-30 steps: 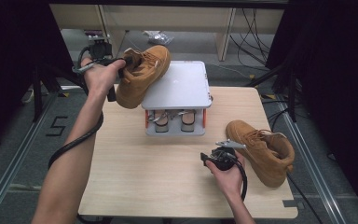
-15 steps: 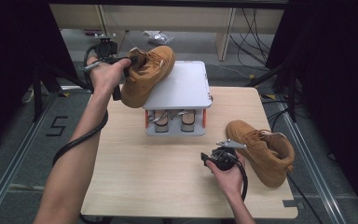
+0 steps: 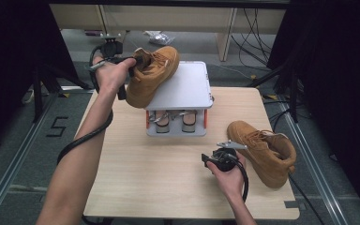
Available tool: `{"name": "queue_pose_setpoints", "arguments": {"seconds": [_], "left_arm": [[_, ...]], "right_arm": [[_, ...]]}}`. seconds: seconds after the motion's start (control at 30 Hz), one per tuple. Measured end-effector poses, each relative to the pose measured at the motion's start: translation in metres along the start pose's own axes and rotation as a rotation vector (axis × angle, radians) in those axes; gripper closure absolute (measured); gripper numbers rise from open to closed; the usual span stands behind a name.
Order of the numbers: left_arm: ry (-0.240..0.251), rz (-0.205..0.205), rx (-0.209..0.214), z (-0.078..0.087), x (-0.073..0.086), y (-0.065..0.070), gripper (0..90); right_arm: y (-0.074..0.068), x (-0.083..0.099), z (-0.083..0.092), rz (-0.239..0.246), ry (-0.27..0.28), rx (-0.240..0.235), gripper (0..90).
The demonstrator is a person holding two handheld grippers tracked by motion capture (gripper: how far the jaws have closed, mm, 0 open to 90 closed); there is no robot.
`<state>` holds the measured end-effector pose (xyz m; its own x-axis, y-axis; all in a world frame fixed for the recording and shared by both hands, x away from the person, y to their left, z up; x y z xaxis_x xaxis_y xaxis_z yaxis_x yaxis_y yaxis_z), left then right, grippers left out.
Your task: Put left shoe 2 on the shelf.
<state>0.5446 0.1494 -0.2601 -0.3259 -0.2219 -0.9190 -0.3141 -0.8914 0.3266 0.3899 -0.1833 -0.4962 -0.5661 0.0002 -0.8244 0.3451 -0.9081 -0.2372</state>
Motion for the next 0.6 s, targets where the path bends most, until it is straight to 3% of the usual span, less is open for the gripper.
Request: {"name": "queue_pose_setpoints", "arguments": {"seconds": [0.5, 0.57, 0.6], "left_arm": [[-0.014, 0.027, 0.004, -0.010, 0.005, 0.000, 80.1], [-0.017, 0.032, 0.001, -0.012, 0.005, -0.002, 79.5], [-0.018, 0.037, 0.001, -0.013, 0.005, -0.003, 78.5]], "right_arm": [[0.000, 0.000, 0.000, -0.004, 0.005, 0.004, 47.3], [0.002, 0.000, -0.001, 0.017, 0.009, -0.002, 47.3], [0.000, 0.001, 0.000, -0.003, 0.006, 0.003, 47.3]]}}
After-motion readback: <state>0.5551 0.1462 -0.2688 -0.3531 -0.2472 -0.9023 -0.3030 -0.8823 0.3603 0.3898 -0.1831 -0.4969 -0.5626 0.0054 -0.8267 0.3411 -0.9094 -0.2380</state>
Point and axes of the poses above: each handheld gripper's, and its own axes: z roughly backward along the jaws, x roughly out of its underside, y roughly to its right, the point moved 1 cm from there along -z, roughly forward along the jaws, and after that the axes turned 11 degrees about y, right-handed, at the moved point
